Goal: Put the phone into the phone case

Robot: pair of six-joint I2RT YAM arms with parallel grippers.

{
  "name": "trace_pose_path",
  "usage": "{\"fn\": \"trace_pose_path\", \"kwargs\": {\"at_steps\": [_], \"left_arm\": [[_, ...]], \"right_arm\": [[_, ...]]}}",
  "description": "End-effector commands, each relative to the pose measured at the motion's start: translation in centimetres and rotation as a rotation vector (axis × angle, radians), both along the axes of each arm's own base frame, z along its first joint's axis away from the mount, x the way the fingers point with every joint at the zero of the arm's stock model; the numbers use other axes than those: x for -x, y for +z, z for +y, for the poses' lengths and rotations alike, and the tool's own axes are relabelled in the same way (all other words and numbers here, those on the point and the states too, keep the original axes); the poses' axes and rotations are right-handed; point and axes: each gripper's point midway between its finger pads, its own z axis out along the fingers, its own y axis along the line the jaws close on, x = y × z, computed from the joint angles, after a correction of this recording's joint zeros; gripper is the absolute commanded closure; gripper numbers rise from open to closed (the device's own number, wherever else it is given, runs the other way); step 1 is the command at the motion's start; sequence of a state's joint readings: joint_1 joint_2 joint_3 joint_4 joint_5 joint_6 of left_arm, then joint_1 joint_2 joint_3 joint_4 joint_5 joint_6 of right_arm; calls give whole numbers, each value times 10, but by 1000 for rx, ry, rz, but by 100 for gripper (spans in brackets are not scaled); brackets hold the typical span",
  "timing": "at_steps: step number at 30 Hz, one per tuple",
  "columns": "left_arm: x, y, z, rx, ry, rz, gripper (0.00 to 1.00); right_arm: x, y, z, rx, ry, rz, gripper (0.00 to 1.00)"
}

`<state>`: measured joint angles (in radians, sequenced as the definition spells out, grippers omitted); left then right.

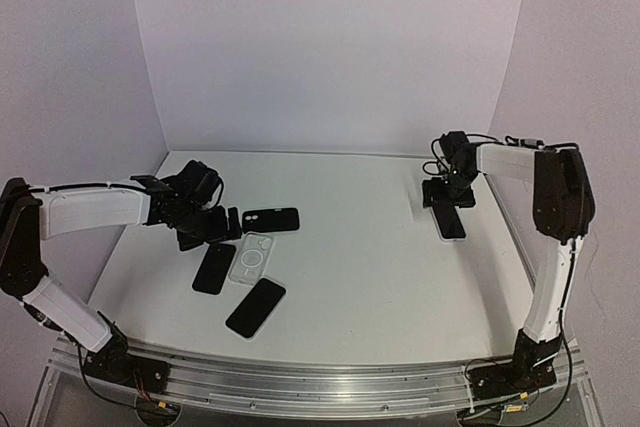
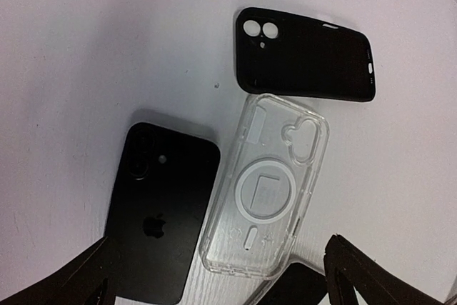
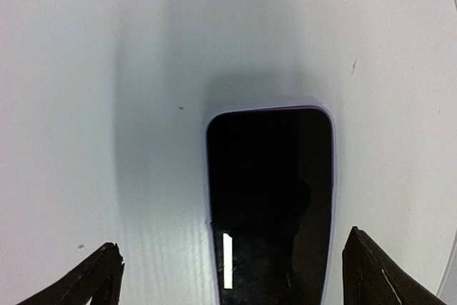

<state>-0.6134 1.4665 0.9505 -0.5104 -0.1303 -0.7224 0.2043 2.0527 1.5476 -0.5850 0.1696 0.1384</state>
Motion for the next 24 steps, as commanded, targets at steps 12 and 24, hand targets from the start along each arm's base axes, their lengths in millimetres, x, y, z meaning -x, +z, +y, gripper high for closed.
{"fn": "trace_pose_path", "kwargs": {"at_steps": [12, 24], "left_arm": [[-41, -1, -65, 162, -260, 0, 1], [-12, -30, -83, 27, -306, 84, 2]], "right_arm": [[151, 85, 35, -468, -99, -73, 6], [208, 74, 30, -546, -135, -69, 6]]}}
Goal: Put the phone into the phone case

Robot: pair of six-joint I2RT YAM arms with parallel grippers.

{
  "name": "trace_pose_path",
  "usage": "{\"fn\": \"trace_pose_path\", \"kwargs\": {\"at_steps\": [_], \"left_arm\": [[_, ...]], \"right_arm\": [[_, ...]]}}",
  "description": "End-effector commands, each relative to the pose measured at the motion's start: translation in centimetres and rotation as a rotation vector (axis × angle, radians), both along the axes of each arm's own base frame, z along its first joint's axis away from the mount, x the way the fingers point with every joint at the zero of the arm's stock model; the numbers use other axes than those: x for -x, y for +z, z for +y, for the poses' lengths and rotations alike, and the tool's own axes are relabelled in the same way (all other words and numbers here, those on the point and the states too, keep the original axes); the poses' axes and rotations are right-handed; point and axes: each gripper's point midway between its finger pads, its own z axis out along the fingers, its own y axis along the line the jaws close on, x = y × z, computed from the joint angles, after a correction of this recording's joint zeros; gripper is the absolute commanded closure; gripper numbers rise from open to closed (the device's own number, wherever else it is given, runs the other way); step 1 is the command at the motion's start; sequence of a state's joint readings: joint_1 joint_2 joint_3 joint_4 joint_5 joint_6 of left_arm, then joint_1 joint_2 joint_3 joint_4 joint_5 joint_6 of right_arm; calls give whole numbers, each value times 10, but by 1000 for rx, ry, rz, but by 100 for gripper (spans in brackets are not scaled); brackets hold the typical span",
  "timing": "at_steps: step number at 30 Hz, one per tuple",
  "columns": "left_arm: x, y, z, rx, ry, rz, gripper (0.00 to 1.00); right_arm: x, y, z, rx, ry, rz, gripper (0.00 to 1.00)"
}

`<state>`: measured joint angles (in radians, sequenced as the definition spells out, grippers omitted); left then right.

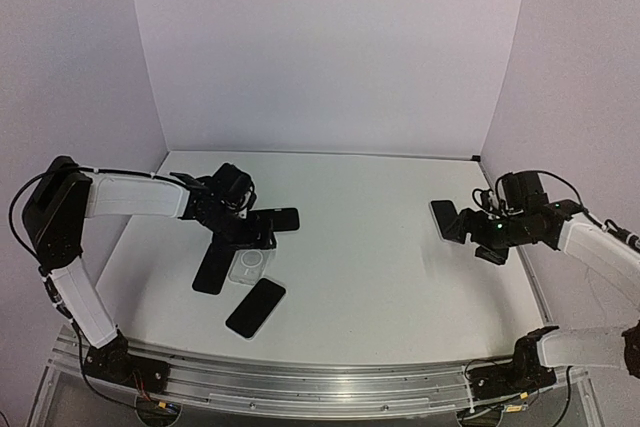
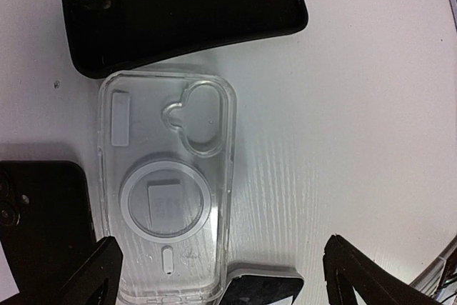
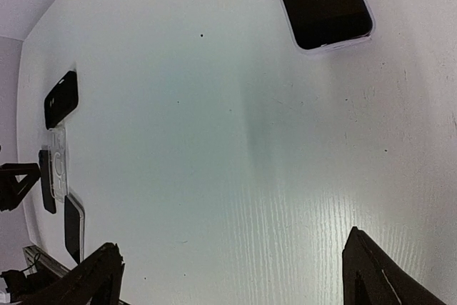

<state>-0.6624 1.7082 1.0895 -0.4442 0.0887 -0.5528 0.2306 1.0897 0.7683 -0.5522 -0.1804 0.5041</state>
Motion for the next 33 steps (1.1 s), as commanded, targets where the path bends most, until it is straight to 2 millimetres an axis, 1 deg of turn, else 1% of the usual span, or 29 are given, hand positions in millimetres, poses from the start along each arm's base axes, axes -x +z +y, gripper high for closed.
{"fn": "trace_pose_path", "kwargs": {"at_steps": [1, 3, 6, 9, 11, 14, 19, 22, 24, 26, 30, 33], "left_arm": [[-5, -1, -13, -36, -6, -12, 3], [-4, -7, -20, -51, -5, 0, 7], [-6, -20, -24, -66, 9, 25, 19], [-9, -31, -27, -86, 26, 38, 34], [-14, -37, -25, -109, 44, 32, 43], [-15, -45, -26, -125, 49, 46, 56], [-12, -54, -30, -142, 36, 58, 79], [-12, -58, -34, -147, 20, 56, 96], [-12, -58, -37, -146, 0, 48, 100], [-15, -53, -43, -141, -25, 24, 100], [-24, -33, -60, -103, -58, -28, 100], [-33, -11, -82, -69, -84, -85, 100]], "right_arm": [[5, -4, 4, -40, -10, 13, 6], [7, -7, 5, -45, -8, 27, 6], [9, -10, 5, -47, -8, 34, 7], [11, -12, 3, -36, -8, 30, 7], [13, -12, 1, -29, -8, 25, 7], [13, -12, 0, -21, -9, 18, 7], [15, -12, -4, -10, -19, 8, 7], [17, -13, -5, -5, -18, 3, 7], [17, -12, -6, -1, -20, -2, 7], [18, -12, -7, 1, -22, -6, 7], [19, -13, -8, 8, -30, -9, 7], [19, -11, -7, -5, -30, -7, 7]]}}
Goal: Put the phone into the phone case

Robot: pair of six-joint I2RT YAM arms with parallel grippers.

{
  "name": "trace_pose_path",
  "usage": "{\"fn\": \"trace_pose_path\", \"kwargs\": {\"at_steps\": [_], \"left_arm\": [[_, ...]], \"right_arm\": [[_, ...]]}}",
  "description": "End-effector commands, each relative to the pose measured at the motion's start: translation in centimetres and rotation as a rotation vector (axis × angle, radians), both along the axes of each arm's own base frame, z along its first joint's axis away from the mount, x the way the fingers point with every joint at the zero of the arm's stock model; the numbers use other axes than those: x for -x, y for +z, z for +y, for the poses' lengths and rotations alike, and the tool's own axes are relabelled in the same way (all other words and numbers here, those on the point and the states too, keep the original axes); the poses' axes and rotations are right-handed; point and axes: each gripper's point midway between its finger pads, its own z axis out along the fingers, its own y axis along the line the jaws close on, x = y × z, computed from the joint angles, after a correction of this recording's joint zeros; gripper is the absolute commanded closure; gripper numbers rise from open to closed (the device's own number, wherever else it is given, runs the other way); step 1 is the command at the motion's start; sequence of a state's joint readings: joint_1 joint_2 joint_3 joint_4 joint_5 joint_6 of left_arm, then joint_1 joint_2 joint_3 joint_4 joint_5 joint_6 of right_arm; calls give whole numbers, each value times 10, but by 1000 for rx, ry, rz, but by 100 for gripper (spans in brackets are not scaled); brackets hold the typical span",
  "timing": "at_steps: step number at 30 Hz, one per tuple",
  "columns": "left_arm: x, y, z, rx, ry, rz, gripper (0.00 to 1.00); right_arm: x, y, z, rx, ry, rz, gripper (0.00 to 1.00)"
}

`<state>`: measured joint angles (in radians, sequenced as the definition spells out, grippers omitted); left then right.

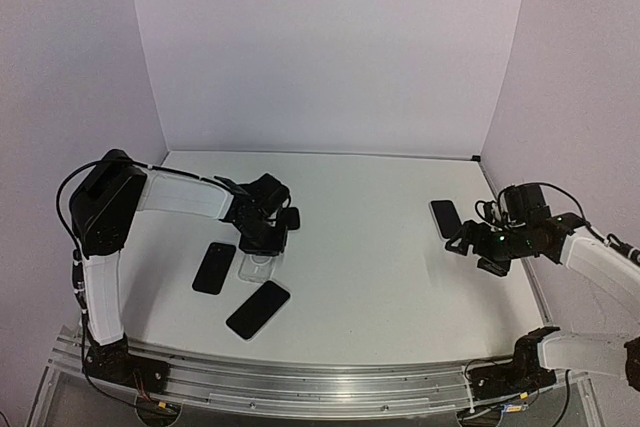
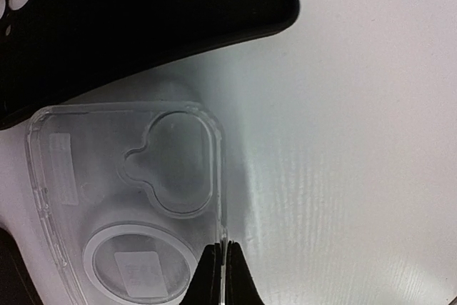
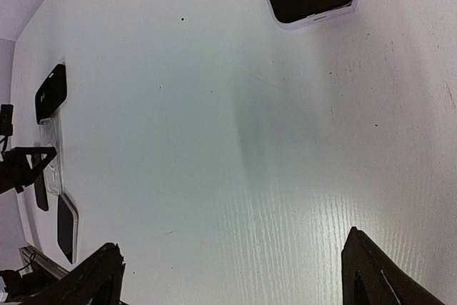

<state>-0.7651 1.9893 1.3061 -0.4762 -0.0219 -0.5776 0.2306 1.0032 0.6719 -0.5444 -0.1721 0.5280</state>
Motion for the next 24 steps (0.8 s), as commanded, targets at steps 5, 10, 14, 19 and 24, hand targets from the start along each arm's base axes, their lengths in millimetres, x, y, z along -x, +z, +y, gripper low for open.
{"fn": "trace_pose_path", "kwargs": {"at_steps": [5, 10, 14, 19, 24], "left_arm": [[-20, 61, -73, 118, -127, -147, 100], [-4, 62, -111, 128, -250, -169, 100], [27, 62, -147, 127, -468, -216, 100], [50, 59, -169, 120, -598, -229, 100], [38, 44, -161, 71, -420, -170, 100]], "right_arm": [[1, 6, 0, -14, -7, -21, 7], [4, 10, 2, -29, -4, -34, 7], [5, 14, 3, -34, 8, -47, 7], [5, 16, 5, -42, 21, -40, 6], [5, 16, 6, -50, 11, -27, 6]]}}
